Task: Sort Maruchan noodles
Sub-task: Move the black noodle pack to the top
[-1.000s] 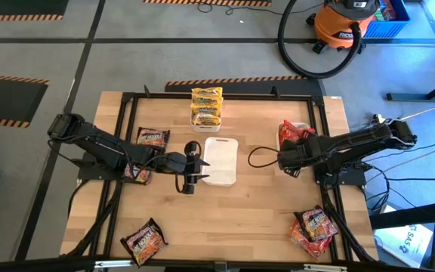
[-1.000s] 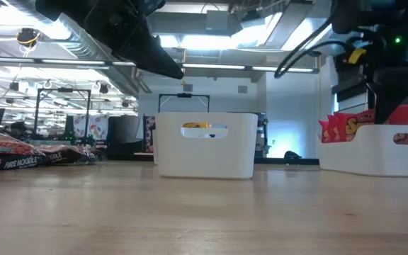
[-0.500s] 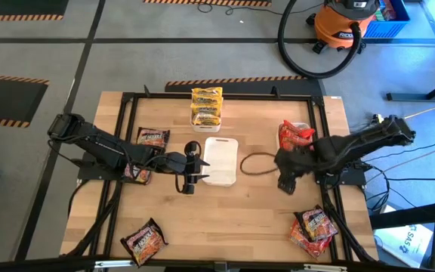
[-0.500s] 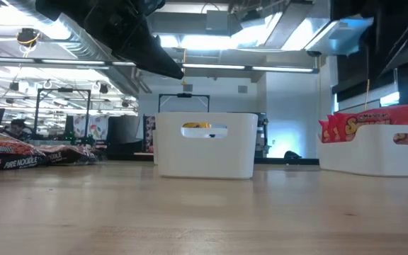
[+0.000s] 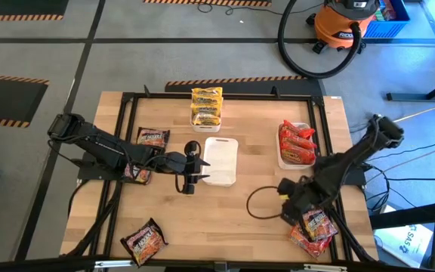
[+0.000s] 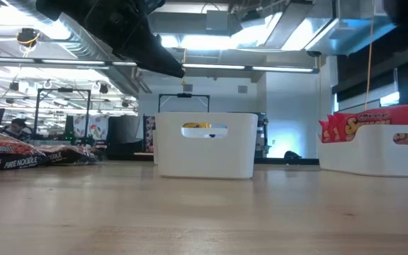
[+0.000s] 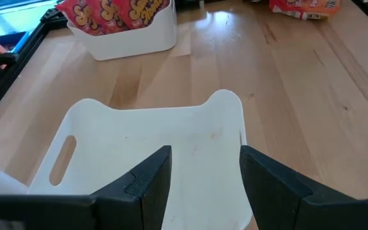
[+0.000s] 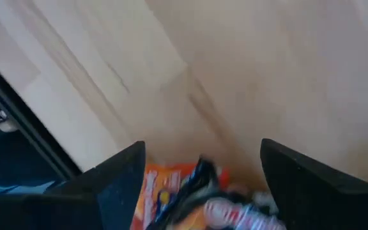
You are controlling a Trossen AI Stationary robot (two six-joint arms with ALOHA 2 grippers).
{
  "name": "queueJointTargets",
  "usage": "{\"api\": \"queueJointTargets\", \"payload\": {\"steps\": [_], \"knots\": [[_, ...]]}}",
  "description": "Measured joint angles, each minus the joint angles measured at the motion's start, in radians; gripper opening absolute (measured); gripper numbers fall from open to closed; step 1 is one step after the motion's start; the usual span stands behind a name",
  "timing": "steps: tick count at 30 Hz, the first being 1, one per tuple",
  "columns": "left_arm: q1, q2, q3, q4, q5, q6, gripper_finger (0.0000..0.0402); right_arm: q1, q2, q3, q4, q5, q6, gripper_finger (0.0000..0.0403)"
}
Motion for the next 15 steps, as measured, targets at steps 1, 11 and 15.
{"api": "queueJointTargets", "payload": {"steps": [1, 11, 15], "knots": [[0.0, 0.0, 0.0, 0.001, 0.0, 0.0, 0.0179, 0.011, 0.009, 0.0, -0.005, -0.026, 0.045, 0.0289], [-0.003, 0.0, 0.001, 0.022, 0.0, -0.008, 0.0179, 0.201, 0.046, 0.0, -0.018, -0.23, 0.503, 0.0289], [-0.003, 0.0, 0.001, 0.022, 0.001, -0.026, 0.0179, 0.248, 0.047, -0.017, -0.017, -0.231, 0.603, 0.0289]]}}
